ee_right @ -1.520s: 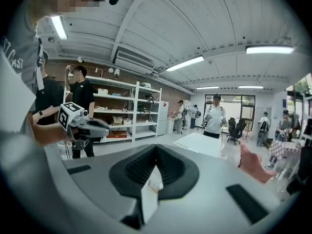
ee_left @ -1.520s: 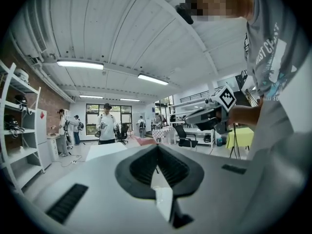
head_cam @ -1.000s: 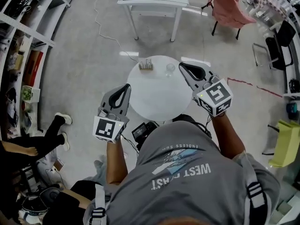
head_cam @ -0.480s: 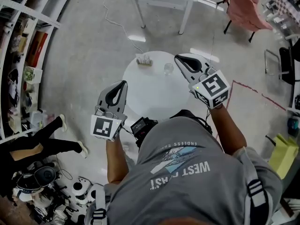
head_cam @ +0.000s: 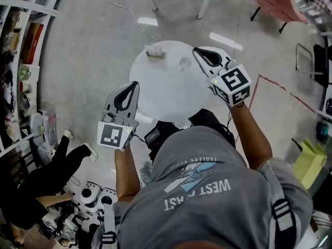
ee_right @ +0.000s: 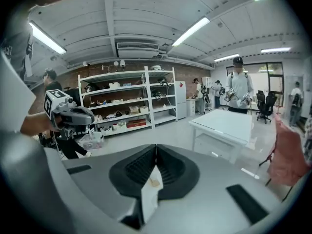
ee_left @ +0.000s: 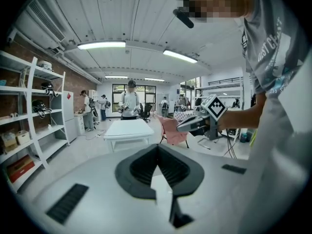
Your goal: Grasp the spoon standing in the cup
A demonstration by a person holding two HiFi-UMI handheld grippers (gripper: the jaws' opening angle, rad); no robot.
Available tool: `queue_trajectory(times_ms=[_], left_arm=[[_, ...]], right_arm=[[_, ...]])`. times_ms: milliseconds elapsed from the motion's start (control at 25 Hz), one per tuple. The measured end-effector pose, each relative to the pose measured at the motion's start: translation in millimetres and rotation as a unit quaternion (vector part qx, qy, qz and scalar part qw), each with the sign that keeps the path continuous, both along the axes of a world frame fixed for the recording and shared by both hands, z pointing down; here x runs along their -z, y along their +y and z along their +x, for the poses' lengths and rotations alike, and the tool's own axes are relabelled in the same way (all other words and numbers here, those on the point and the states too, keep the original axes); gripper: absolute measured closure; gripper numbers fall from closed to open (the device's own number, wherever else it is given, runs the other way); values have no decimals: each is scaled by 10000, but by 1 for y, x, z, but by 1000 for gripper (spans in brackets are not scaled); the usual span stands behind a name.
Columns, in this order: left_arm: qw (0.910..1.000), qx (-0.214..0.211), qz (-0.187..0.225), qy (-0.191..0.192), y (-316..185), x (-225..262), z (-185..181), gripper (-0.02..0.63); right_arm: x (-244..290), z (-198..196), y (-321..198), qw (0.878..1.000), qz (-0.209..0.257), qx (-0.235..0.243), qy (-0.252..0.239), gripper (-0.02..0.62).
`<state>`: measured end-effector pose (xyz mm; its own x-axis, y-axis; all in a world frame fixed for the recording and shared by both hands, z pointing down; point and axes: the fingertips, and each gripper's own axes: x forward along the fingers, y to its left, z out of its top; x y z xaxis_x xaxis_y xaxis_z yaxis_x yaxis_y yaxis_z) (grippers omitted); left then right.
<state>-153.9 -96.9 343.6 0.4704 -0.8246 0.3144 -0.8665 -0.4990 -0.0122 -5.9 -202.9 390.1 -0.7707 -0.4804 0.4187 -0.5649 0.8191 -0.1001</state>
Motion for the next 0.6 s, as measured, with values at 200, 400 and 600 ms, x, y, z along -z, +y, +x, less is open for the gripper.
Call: queue_trajectory(times_ms=[200,400,600], left_arm=[[9997,-155,-135,89,-13,-15,-5,603],[9992,-245,-270,134,-12,-30,-8,603],[9987,-177,-446,190,-13,-47,-22,603]], right_arm=[[-41,-6,-10,9993,-240,-115,243,592],[-83,-7,-8,9975,-447,-167,517,592],[-132,-5,-3,9926,-737,-248,930,591]])
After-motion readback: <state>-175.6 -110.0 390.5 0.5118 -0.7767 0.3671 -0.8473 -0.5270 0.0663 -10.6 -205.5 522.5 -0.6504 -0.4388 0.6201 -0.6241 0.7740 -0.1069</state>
